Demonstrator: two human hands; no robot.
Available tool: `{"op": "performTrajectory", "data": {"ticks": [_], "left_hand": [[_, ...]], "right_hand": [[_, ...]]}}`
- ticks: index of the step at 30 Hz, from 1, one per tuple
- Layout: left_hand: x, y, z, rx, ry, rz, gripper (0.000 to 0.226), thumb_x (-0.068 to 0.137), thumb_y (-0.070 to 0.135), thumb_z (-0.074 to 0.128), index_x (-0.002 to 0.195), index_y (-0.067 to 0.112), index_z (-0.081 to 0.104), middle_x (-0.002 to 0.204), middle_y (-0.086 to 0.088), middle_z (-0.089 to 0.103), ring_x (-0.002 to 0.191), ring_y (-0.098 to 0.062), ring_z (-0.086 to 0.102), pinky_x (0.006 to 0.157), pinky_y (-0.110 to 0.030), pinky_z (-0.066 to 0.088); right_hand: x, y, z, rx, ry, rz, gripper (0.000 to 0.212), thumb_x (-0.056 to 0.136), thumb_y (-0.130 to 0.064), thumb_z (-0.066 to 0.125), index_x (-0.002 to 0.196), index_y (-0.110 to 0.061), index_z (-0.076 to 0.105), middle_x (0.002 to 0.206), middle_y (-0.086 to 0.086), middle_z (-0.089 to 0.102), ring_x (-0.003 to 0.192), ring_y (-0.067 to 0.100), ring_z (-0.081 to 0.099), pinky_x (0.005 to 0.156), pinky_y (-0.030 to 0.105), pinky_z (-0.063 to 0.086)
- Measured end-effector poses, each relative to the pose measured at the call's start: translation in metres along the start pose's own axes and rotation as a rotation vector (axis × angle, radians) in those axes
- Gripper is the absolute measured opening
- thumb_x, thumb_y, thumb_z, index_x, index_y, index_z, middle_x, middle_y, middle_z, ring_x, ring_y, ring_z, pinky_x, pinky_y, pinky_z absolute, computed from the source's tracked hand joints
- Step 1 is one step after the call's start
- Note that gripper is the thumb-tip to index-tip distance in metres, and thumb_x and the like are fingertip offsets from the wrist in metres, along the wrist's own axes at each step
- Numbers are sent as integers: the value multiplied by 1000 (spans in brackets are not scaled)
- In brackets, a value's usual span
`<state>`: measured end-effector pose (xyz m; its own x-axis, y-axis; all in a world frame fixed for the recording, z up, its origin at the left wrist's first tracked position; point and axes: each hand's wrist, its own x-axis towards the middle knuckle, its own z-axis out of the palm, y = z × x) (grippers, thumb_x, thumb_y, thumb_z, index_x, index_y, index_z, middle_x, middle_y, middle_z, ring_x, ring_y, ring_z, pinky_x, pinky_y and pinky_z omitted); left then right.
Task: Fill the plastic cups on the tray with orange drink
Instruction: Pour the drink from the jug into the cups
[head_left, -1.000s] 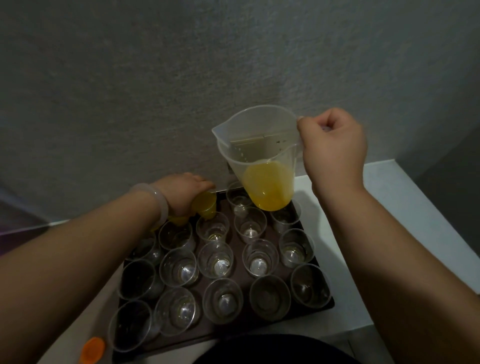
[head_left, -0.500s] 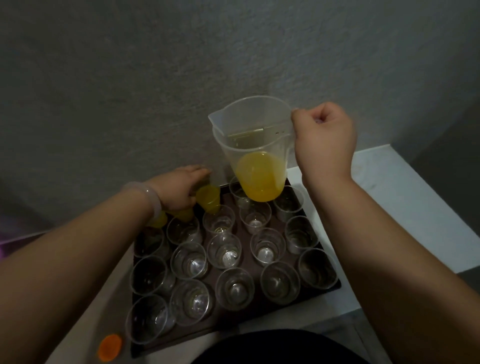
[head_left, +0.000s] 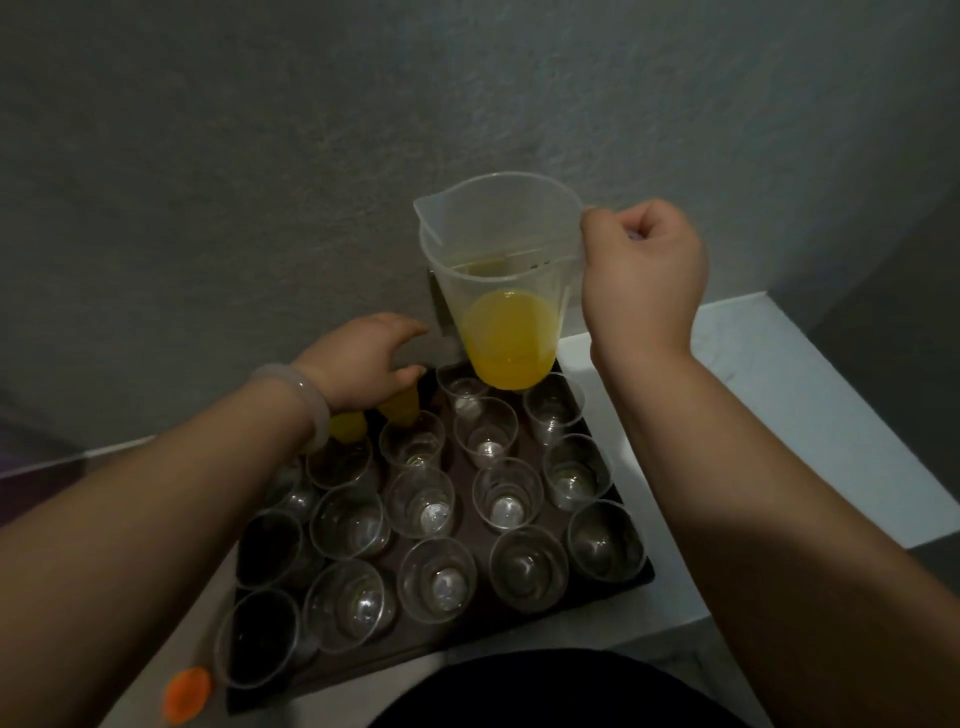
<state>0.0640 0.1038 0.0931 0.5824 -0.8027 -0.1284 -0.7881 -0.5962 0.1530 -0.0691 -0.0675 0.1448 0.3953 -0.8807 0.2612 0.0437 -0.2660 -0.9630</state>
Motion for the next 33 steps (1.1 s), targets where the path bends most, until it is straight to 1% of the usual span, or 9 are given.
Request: {"op": "performTrajectory", "data": {"ticks": [4, 7, 11, 15, 17, 20, 23, 28, 33], "left_hand": [[10, 17, 2, -18, -57, -8, 65, 88, 33, 64, 144, 13, 37, 145, -9, 42, 132, -23, 40, 107, -27, 29], [18, 30, 4, -10, -126, -47, 72, 87, 39, 64, 147, 17, 31, 148, -5, 37, 133, -20, 37, 107, -28, 31], [27, 41, 8, 23, -174, -120, 74, 87, 46, 60, 149, 22, 28, 149, -3, 34, 132, -21, 38, 106, -33, 36], [33, 49, 13, 53, -198, -198, 74, 87, 53, 56, 148, 20, 28, 150, -5, 33, 133, -23, 37, 106, -36, 37], [36, 54, 15, 69, -207, -226, 76, 87, 56, 55, 148, 18, 29, 148, -7, 36, 132, -24, 39, 105, -36, 37], [40, 59, 17, 97, -214, -273, 76, 84, 60, 55, 144, 17, 36, 136, -9, 50, 121, -25, 49, 96, -36, 45], [44, 61, 20, 133, -221, -317, 77, 80, 65, 57, 138, 17, 42, 127, -10, 57, 115, -27, 54, 92, -37, 48], [48, 63, 22, 119, -193, -348, 74, 81, 60, 60, 139, 17, 42, 123, -9, 58, 111, -26, 56, 88, -37, 49], [42, 61, 15, -13, -120, -357, 70, 83, 51, 63, 141, 20, 40, 125, -10, 58, 113, -25, 55, 86, -33, 46]], "right_hand": [[10, 6, -10, 0, -41, 5, 32, 83, -17, 61, 58, -23, 42, 54, -13, 42, 50, 0, 39, 55, 23, 38], [18, 9, -18, 0, -73, 5, 31, 84, -17, 61, 60, -22, 43, 55, -12, 43, 49, 1, 40, 53, 18, 37], [27, 12, -26, 12, -87, 2, 32, 84, -17, 61, 59, -22, 42, 53, -12, 41, 47, 0, 40, 49, 13, 34], [35, 14, -32, 12, -90, -13, 34, 86, -16, 62, 59, -22, 42, 52, -12, 41, 45, -1, 40, 47, 10, 32], [39, 16, -32, 17, -88, -15, 33, 85, -17, 62, 59, -22, 43, 51, -12, 41, 45, -2, 40, 47, 10, 33], [43, 17, -31, 21, -84, -9, 33, 85, -16, 62, 58, -22, 43, 51, -13, 41, 45, -2, 40, 48, 11, 33], [46, 18, -29, 28, -74, -6, 35, 85, -15, 62, 58, -22, 42, 49, -13, 39, 45, -1, 40, 47, 10, 32], [48, 22, -29, 21, -85, -9, 34, 85, -15, 62, 58, -22, 43, 52, -13, 41, 46, -2, 40, 48, 10, 32], [49, 24, -28, 11, -83, 0, 34, 85, -17, 63, 58, -23, 42, 52, -13, 41, 47, -1, 41, 51, 13, 35]]}}
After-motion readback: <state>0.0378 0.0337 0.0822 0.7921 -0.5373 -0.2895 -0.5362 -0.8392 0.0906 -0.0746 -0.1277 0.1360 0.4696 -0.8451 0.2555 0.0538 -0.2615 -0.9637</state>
